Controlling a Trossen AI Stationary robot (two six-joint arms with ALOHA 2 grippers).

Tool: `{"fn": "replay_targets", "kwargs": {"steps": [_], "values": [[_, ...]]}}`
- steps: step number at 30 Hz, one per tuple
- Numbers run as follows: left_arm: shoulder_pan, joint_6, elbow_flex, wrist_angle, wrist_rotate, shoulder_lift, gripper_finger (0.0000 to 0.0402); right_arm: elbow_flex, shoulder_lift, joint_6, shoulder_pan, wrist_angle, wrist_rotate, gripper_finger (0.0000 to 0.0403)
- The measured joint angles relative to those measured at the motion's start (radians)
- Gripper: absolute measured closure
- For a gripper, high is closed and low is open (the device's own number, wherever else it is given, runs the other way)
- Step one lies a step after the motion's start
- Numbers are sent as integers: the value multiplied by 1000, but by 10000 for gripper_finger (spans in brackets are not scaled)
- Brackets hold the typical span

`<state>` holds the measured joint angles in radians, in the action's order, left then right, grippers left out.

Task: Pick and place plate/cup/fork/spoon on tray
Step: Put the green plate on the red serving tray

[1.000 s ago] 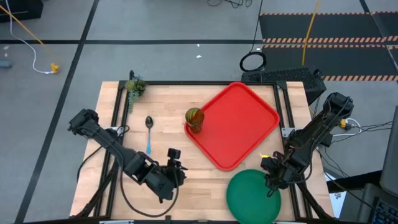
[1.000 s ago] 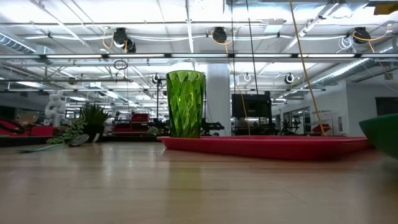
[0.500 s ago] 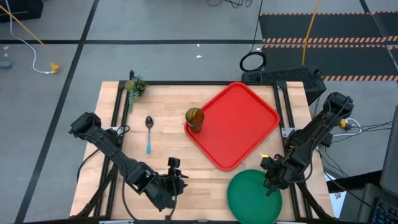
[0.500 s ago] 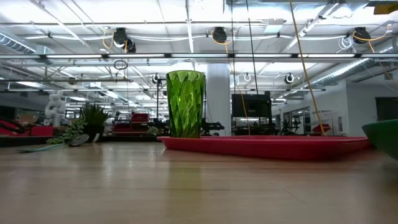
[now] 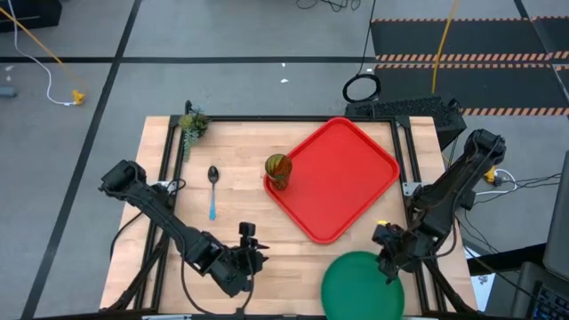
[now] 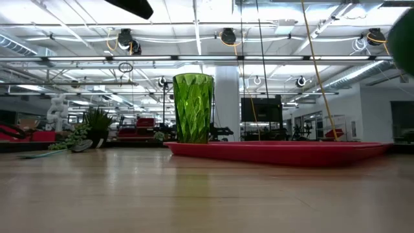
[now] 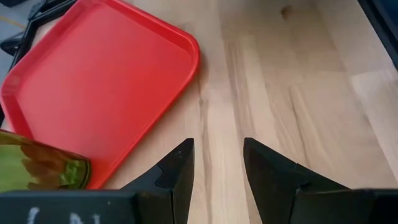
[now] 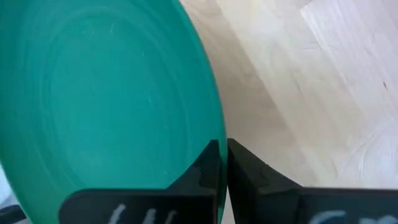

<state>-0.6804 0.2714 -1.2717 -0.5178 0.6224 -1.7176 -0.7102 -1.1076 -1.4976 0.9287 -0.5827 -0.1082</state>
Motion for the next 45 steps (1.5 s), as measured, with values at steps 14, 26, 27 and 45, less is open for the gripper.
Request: {"fn": "replay_targets", "kwargs": {"steps": [14,26,27,45], "values": [[-32,-41,7,-4,39,0,259,-196,9,61,-34,-251,-111,401],[-37,-35,27,-34,68,2,259,-250,103,241,-181,-355,-187,401],[-37,-27,36,-34,68,5,259,-250,115,255,-195,-364,-189,401],[-26,-159,483,524,66,296,259,-251,250,582,-646,-490,-269,401]]}}
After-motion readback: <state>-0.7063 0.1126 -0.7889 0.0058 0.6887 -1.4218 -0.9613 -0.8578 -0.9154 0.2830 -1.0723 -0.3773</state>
